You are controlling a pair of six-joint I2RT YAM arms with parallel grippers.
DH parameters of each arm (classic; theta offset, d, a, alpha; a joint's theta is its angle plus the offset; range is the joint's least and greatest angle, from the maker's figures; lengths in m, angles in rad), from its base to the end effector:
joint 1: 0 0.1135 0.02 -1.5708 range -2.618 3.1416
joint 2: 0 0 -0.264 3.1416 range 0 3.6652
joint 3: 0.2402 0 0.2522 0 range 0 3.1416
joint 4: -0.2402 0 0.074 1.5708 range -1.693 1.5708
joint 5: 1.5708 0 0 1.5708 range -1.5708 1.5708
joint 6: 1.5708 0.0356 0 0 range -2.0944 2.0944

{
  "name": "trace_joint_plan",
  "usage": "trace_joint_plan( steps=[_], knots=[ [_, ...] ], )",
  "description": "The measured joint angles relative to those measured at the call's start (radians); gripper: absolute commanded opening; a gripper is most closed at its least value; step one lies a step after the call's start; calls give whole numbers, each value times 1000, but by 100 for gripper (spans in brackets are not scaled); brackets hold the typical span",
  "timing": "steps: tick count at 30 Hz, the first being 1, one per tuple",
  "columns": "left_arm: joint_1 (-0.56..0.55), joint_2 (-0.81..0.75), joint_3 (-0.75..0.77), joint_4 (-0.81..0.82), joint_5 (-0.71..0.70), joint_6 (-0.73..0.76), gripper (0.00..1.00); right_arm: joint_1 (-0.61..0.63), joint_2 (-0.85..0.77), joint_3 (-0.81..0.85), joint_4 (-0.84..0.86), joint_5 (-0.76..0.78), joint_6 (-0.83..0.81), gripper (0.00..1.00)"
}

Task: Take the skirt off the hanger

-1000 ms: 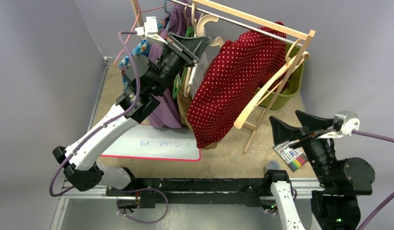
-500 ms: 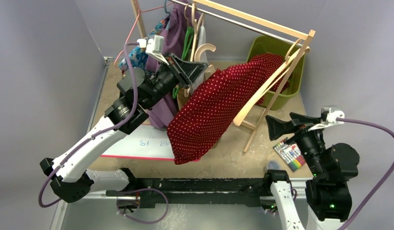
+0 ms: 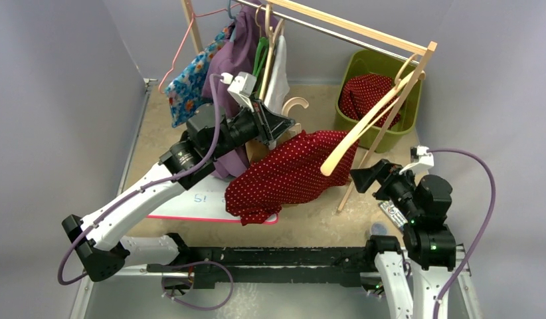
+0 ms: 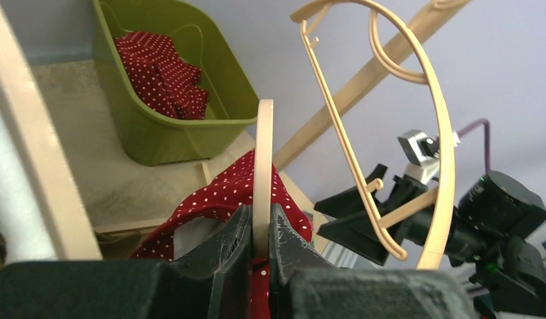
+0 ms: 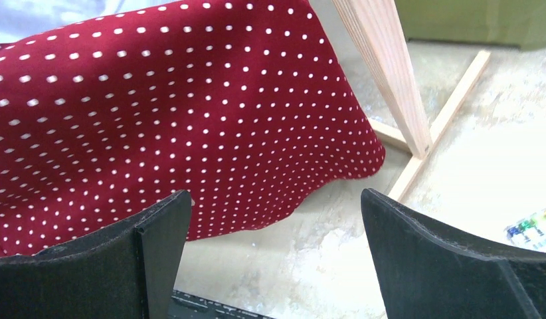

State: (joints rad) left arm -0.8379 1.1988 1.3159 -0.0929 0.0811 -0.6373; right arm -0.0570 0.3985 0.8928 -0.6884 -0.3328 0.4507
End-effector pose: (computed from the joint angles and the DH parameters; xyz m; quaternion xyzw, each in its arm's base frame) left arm 0.1783 -0.2024 0.4503 0.0988 0.6915 -0.5018 0.5101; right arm 0.0700 0.0077 0.3642 0.0894 0.7636 0.2480 0.5894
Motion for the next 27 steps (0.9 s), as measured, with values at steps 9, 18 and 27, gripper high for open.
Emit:
trace_joint_plan(
  steps=[9,18,27],
  knots=[
    [-1,23,-53,83,131,104,0,0,2,-142,129,-124,103,99],
    [-7,132,-121,189,140,209,0,0,29,-216,480,-372,218,97],
    [-36,174,-123,247,177,211,0,0,95,-348,695,-458,377,94]
  ],
)
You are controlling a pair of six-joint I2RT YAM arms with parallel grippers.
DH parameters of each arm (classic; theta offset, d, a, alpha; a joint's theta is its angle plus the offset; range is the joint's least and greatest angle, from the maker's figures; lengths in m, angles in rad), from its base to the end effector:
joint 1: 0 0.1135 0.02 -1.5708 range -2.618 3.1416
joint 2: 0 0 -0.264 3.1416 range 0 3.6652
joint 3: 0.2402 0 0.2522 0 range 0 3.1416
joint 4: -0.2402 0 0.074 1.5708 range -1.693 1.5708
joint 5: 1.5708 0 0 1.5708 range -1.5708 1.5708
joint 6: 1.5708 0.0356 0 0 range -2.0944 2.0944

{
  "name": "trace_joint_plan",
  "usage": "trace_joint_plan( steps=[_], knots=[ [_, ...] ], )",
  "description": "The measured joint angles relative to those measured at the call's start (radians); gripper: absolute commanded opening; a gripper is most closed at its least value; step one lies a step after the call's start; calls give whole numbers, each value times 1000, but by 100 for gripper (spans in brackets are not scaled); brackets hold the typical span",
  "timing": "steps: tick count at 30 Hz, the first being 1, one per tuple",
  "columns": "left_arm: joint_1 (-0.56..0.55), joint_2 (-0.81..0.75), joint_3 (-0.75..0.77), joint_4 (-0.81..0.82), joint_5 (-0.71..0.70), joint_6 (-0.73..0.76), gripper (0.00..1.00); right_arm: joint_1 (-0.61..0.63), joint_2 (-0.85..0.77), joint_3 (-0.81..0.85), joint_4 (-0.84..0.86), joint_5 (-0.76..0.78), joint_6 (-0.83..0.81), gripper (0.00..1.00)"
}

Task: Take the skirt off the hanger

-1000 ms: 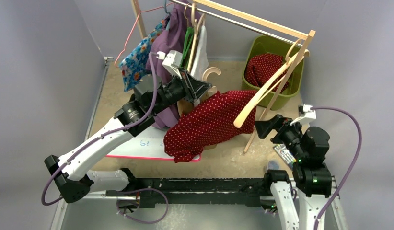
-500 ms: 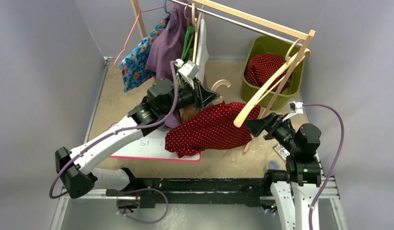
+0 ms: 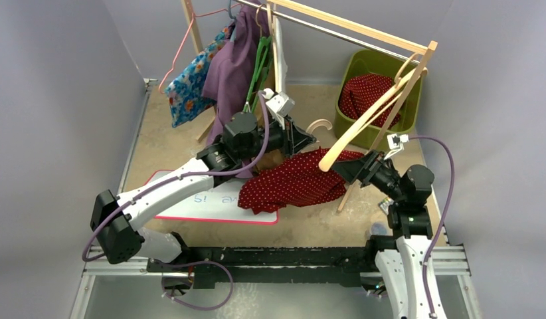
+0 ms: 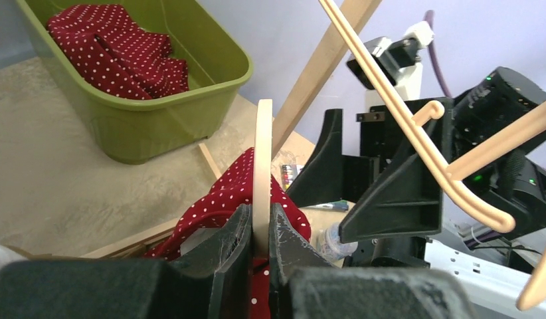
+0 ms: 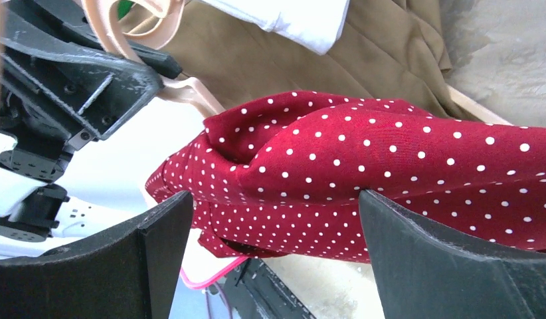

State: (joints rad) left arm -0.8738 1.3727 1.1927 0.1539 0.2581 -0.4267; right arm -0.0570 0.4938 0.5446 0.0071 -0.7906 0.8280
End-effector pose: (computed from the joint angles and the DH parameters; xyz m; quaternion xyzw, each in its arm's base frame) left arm 0.2037 -0.2575 0.3847 0.2450 0.6727 -0.4923 0.4950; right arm 0.1292 0.0180 0.3167 0.0181 0.6923 0.4973 0.5226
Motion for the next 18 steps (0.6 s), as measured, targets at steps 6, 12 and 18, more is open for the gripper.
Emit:
trace_joint_plan(
  steps=[6,12,18],
  knots=[
    [-28,17,0,3,2,6,0,0,23,-47,61,-25,59,95],
    [-78,54,23,-8,-5,35,0,0,40,-65,85,-35,82,80],
    [-97,58,29,-15,-32,52,0,0,61,-80,80,-34,81,61]
  ],
)
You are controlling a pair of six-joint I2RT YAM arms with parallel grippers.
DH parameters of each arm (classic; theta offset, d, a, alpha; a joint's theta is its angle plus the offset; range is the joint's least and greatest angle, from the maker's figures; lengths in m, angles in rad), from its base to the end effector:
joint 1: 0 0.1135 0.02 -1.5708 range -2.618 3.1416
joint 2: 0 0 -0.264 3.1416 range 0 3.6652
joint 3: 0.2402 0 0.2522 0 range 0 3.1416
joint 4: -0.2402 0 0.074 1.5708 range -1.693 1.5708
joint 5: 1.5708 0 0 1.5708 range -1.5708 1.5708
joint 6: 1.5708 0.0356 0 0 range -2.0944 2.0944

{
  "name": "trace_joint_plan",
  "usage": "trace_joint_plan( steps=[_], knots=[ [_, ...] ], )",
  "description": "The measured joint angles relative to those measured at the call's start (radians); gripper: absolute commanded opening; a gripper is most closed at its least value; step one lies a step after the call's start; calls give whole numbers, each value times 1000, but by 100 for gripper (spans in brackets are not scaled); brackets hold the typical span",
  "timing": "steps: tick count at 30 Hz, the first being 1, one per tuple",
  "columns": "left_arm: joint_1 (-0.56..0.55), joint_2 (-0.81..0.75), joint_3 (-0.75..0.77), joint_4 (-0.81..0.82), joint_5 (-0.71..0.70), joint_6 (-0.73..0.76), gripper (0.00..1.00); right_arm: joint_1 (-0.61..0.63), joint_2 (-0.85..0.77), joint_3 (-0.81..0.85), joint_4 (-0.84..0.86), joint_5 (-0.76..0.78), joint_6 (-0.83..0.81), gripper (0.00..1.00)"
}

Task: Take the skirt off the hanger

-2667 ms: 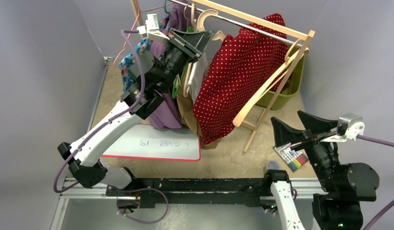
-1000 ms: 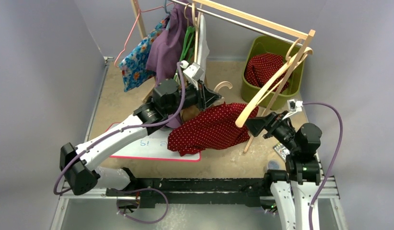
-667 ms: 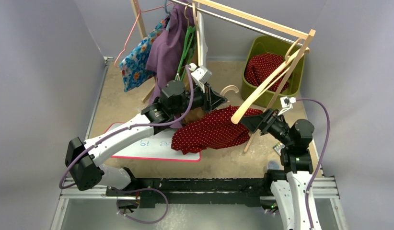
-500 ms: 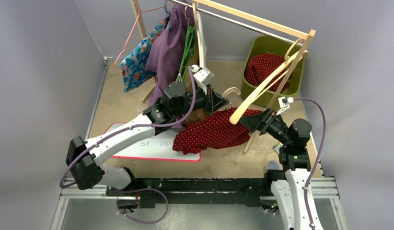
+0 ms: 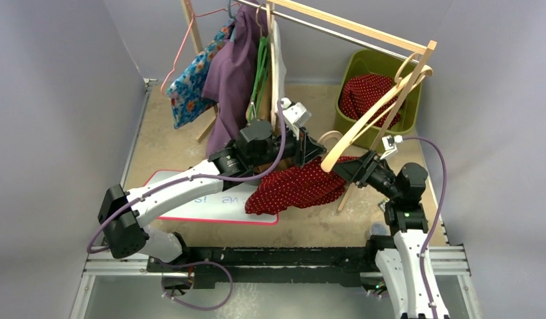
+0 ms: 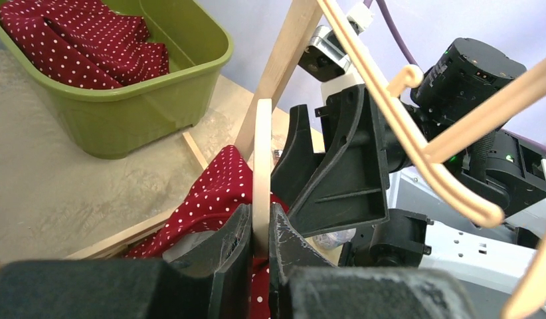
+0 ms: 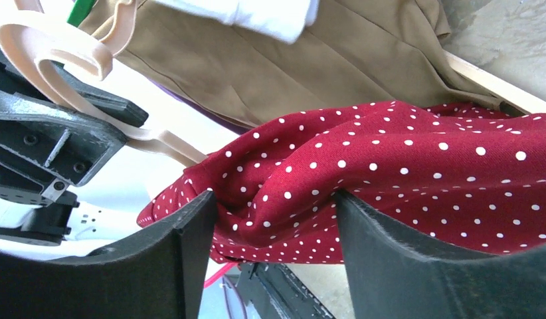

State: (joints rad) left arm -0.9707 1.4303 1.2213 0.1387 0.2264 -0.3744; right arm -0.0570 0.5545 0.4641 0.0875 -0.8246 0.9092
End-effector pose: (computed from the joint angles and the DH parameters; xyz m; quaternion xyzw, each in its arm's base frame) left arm 0.1874 -0.2880 0.3751 0.2871 0.6721 -0.4867 0.4785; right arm 0.1444 0.0179 0.2899 0.0508 0.7060 0.5258 0.4718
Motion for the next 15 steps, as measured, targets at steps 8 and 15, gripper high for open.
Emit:
trace_joint_plan(
  steps=[8,15],
  knots=[
    [-8,-6,0,-8,-23,1,0,0,0,-23,-40,29,-24,0],
    [-13,-99,-4,-95,-76,20,0,7,-9,0,-180,104,-77,0]
  ],
)
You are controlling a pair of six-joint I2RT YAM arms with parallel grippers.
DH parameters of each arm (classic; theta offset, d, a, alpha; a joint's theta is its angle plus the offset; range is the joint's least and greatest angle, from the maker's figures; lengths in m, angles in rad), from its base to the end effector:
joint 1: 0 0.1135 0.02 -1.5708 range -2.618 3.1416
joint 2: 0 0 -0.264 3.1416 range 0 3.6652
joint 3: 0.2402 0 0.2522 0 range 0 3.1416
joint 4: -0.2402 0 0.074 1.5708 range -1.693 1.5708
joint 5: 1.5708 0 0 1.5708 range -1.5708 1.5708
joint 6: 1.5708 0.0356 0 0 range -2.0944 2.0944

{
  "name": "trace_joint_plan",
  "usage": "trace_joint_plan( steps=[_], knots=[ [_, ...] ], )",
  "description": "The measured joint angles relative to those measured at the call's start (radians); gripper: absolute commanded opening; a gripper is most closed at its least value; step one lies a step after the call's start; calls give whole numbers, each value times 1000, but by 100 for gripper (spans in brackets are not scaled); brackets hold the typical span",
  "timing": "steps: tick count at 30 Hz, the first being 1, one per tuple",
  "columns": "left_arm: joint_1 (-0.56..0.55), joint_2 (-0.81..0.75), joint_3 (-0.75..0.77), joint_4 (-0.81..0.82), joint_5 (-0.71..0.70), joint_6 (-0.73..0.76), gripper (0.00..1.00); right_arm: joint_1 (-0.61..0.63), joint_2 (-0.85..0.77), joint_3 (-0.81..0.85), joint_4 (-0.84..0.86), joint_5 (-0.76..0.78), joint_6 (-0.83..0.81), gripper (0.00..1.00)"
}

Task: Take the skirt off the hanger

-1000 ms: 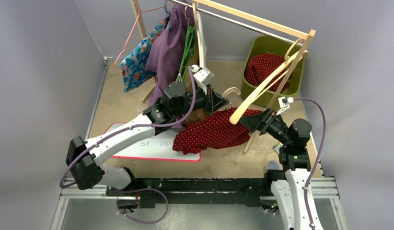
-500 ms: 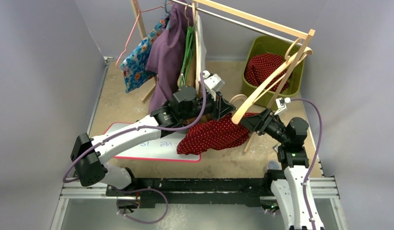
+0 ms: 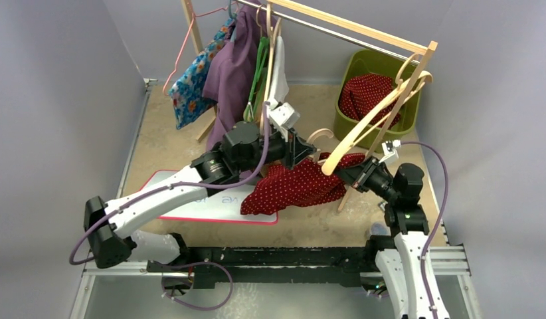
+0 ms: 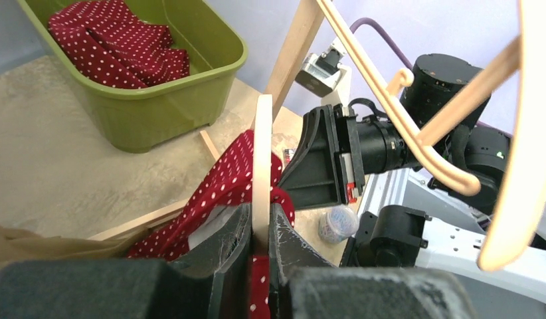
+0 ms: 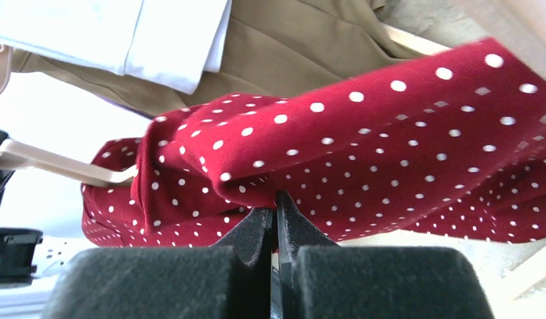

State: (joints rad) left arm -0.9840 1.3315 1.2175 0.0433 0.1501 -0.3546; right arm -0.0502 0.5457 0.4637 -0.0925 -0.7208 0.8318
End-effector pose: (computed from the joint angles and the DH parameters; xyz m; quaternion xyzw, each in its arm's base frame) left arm 0.1708 -0.2665 0.3940 0.2744 0.6779 -0.4648 0.4991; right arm 0.1436 0.0163 0.2728 0.1010 0.7450 0.4789 0.4533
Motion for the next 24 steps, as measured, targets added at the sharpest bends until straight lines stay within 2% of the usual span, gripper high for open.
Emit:
trace_joint_plan(
  steps=[12,21,24],
  knots=[
    [-6,-255,-80,-120,-108,36,0,7,-46,126,-238,286,-42,0],
    [-7,-332,-99,-206,-163,52,0,10,-34,190,-346,420,-66,0],
    [-7,-339,-101,-221,-166,52,0,10,-35,225,-343,411,-125,0]
  ],
)
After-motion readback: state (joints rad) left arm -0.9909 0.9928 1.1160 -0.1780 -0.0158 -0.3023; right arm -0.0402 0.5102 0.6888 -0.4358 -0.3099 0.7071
